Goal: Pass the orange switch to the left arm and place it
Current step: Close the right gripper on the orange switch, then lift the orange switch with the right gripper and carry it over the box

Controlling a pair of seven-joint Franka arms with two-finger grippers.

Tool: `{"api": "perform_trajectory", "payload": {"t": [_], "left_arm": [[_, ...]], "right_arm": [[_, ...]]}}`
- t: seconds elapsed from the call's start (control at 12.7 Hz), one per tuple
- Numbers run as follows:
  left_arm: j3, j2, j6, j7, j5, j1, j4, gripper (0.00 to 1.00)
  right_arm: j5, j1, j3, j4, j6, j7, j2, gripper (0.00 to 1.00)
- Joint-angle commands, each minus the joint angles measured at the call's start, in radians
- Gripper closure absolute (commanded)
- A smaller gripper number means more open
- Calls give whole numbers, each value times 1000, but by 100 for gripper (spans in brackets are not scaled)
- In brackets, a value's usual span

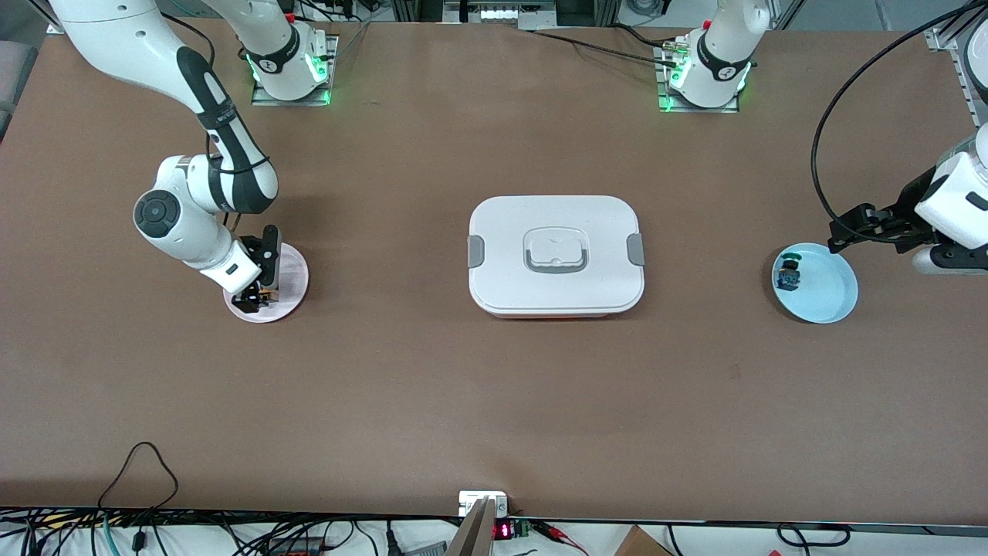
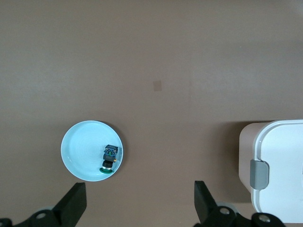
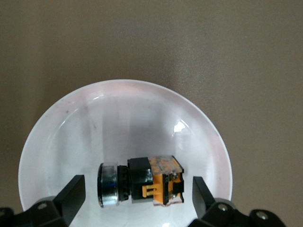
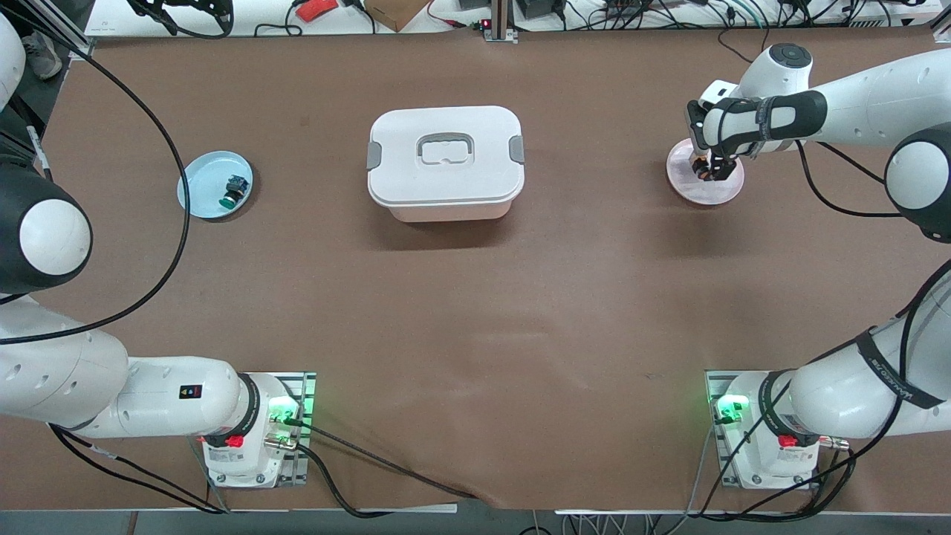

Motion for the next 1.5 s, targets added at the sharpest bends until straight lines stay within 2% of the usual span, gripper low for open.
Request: {"api": "perform_trajectory", "payload": {"t": [0.0,0.24,0.32,0.47,0.55,1.19,1.42], "left_arm": [[-9,-7,3,-5,16,8,3,0],[-9,-5,3,-5,16,8,5,0],[-9,-5,3,-5,16,9,5,0],[-9,-4,3,-5,16,9,3,0],[-9,-4,3,-5,16,9,3,0],[-9,-5,1,-5,16,9,3,0],[-9,-9,1,-7,16,9,3,0]], "right_arm": [[3,-4,2,12,9,-22,12,15],[6,-4,4,13,9,-21,11,66],[7,-6,4,13,8,-19,7,78],[10,-13,4,28,-29,-5,-21,93],[12,-13,4,59,-107,-4,-35,98],[9,-12,-18,577,-921,16,-146,100],[-31,-12,-24,663,-1084,68,-254,100]]}}
